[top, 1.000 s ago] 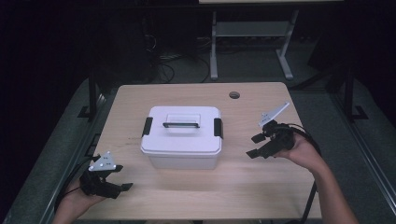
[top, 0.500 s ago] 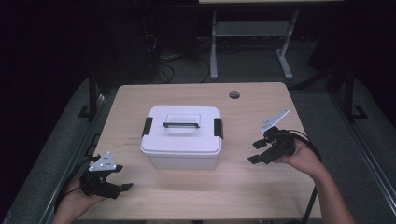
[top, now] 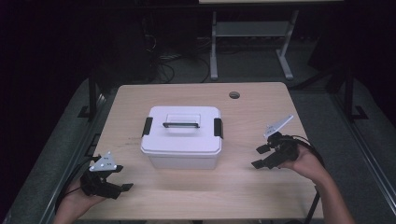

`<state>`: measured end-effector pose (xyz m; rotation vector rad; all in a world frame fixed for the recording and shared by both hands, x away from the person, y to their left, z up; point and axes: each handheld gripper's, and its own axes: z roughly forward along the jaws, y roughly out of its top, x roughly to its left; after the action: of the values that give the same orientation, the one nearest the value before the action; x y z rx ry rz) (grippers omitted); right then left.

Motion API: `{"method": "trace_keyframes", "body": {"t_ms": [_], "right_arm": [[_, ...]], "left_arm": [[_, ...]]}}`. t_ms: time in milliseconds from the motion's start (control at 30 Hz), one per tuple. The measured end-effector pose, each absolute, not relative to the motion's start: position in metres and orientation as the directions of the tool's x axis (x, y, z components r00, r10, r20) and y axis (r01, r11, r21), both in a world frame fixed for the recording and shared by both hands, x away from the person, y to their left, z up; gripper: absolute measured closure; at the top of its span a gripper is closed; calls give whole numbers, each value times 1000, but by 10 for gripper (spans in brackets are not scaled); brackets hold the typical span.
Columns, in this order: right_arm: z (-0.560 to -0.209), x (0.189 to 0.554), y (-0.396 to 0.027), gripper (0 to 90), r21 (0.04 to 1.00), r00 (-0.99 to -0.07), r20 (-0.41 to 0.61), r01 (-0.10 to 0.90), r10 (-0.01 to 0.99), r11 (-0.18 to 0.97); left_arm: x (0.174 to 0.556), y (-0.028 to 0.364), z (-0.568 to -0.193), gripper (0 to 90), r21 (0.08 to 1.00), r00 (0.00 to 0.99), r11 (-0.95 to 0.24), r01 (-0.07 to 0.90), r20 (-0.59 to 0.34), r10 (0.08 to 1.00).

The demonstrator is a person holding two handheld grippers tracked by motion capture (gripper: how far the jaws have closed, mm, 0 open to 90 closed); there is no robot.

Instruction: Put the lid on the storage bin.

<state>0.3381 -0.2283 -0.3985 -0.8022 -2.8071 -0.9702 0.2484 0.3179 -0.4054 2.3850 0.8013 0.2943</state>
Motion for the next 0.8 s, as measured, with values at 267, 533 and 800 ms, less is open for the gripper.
{"method": "trace_keyframes", "body": {"t_ms": [267, 533, 800], "right_arm": [[-408, 332, -234, 295, 555, -854, 236, 510, 464, 657], [-413, 326, -241, 295, 559, -846, 242, 521, 474, 645], [-417, 318, -249, 292, 561, -837, 244, 533, 490, 633]], "left_arm": [[248, 318, -406, 240, 603, 793, -639, 478, 17, 609], [248, 320, -406, 240, 609, 791, -635, 476, 20, 612], [247, 320, -405, 240, 612, 788, -631, 476, 21, 615]]}}
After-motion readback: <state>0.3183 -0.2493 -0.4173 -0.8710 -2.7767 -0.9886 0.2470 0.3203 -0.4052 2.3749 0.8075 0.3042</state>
